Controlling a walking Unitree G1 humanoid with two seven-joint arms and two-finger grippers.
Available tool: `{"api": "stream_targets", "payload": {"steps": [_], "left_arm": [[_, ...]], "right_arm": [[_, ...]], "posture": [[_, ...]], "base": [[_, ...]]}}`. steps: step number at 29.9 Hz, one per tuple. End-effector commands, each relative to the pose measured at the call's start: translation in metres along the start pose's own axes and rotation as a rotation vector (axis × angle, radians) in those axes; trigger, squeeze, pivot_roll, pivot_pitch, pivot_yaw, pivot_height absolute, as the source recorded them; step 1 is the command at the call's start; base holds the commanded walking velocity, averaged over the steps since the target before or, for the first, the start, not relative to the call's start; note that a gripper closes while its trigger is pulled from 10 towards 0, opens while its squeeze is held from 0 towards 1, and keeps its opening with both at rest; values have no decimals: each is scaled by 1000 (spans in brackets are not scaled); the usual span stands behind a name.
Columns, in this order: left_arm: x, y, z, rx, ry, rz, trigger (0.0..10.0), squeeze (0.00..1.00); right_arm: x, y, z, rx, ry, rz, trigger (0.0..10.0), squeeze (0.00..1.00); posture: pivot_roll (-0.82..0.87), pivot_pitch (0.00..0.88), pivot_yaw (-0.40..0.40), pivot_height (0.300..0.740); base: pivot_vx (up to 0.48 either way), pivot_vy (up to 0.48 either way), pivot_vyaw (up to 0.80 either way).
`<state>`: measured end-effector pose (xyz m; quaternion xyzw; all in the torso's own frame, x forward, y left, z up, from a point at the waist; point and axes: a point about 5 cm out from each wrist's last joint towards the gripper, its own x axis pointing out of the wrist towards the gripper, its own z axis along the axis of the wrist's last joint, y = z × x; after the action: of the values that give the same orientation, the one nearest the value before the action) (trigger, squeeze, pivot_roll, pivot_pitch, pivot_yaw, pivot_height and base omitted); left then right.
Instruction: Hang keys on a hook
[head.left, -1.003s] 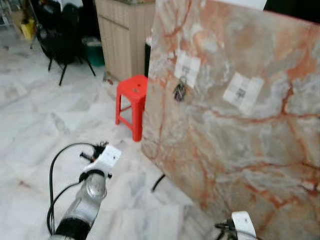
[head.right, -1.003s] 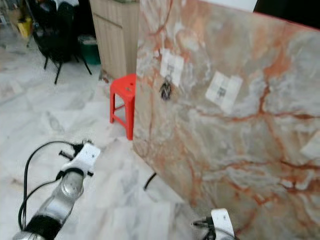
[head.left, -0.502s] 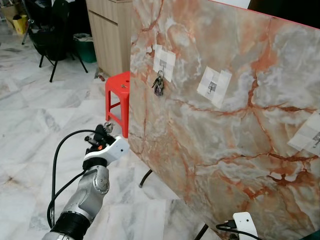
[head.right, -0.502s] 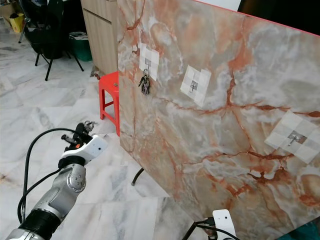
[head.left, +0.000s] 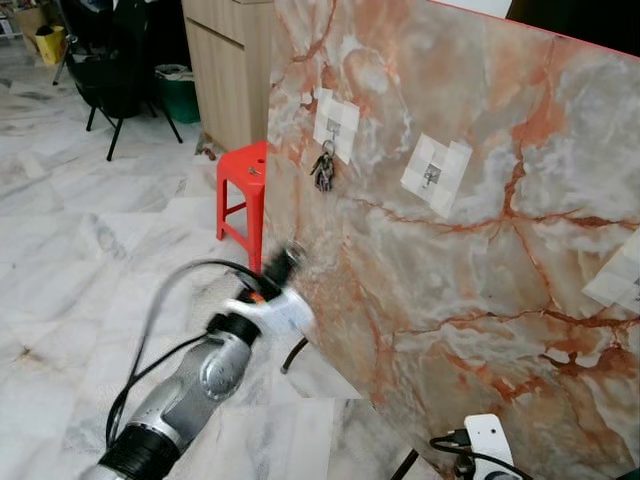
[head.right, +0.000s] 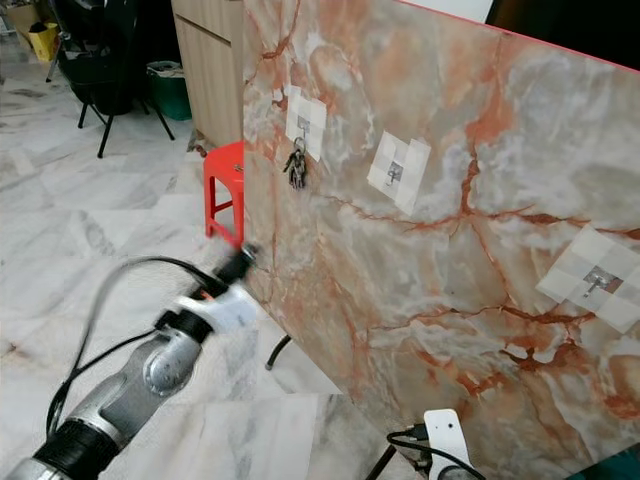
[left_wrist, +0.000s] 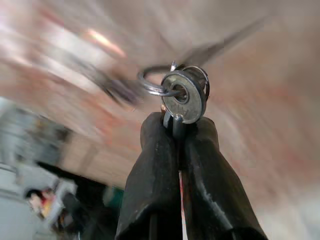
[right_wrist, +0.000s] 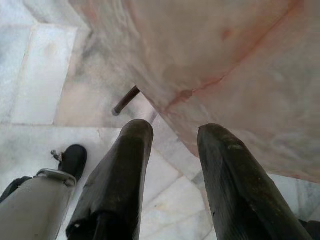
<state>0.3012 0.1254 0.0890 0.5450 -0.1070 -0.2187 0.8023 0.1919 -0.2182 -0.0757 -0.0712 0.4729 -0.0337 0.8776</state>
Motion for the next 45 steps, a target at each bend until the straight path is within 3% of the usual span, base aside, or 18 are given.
{"api": "stream_targets", "payload": {"steps": [1,4,6,8,9,12,14,16,17,19,23,26,30,33,36,37,39,45], "left_arm": [[-5,4,-18,3,87,-54,10000,0],[-13,2,-37,-47,180,-74,10000,0],[-24,-3,-63,-118,359,-73,10000,0],[-45,-12,-94,-241,621,-42,10000,0],[-45,-12,-94,-241,621,-42,10000,0],[-63,-24,-111,-326,754,-58,10000,0],[-98,-54,-125,-68,811,-400,10000,0],[-106,-59,-127,-66,836,-446,10000,0],[-119,-69,-128,-99,879,-566,10000,0],[-123,-71,-128,-93,892,-600,10000,0],[-113,-47,-138,-78,977,-386,10000,0],[-107,-42,-139,-93,975,-343,10000,0],[-88,-31,-130,-120,881,-234,10000,0],[-68,-16,-113,-141,733,-61,10000,0],[-53,-5,-97,-228,599,80,10000,0],[-42,6,-81,-267,496,203,10000,0],[-35,13,-68,-279,421,284,10000,0],[-26,16,-49,-291,319,358,10000,0]], "right_arm": [[0,-3,1,4,-6,-14,10000,0],[0,-1,2,-1,-7,-9,10000,0],[0,2,2,0,-4,-2,10000,0],[0,4,2,0,-5,3,10000,0],[0,4,2,0,-5,3,10000,0],[1,6,3,0,-5,7,10000,0],[1,8,2,-8,-1,15,10000,0],[1,8,2,-8,-1,16,10000,0],[1,8,2,-6,1,16,10000,0],[1,8,2,-10,2,17,10000,0],[1,8,2,-10,5,19,10000,0],[1,8,1,-10,4,19,10000,0],[1,7,1,-8,4,17,10000,0],[0,5,1,-10,-1,10,10000,0],[0,5,2,-12,-6,4,10000,0],[0,4,2,-11,-12,-2,10000,0],[0,4,3,-8,-15,-4,10000,0],[0,3,4,-4,-24,-10,10000,0]], "posture": [[140,0,-113,740],[143,0,-108,740],[145,0,-105,740],[147,0,-103,740],[147,0,-103,740],[146,0,-102,740],[146,0,-101,740],[150,0,-101,740],[156,0,-102,740],[155,0,-103,740],[151,0,-104,740],[152,0,-104,740],[148,0,-102,740],[150,0,-103,740],[152,0,-106,740],[151,0,-107,740],[149,0,-107,740],[143,0,-110,740]], "base": [[0,0,0],[0,0,0],[0,0,0],[0,0,0],[0,0,0],[0,0,0],[0,0,0],[0,0,0],[0,0,0],[0,0,0],[0,0,0],[0,0,0],[0,0,0],[0,0,0],[0,0,0],[0,0,0],[0,0,0],[0,0,0]]}}
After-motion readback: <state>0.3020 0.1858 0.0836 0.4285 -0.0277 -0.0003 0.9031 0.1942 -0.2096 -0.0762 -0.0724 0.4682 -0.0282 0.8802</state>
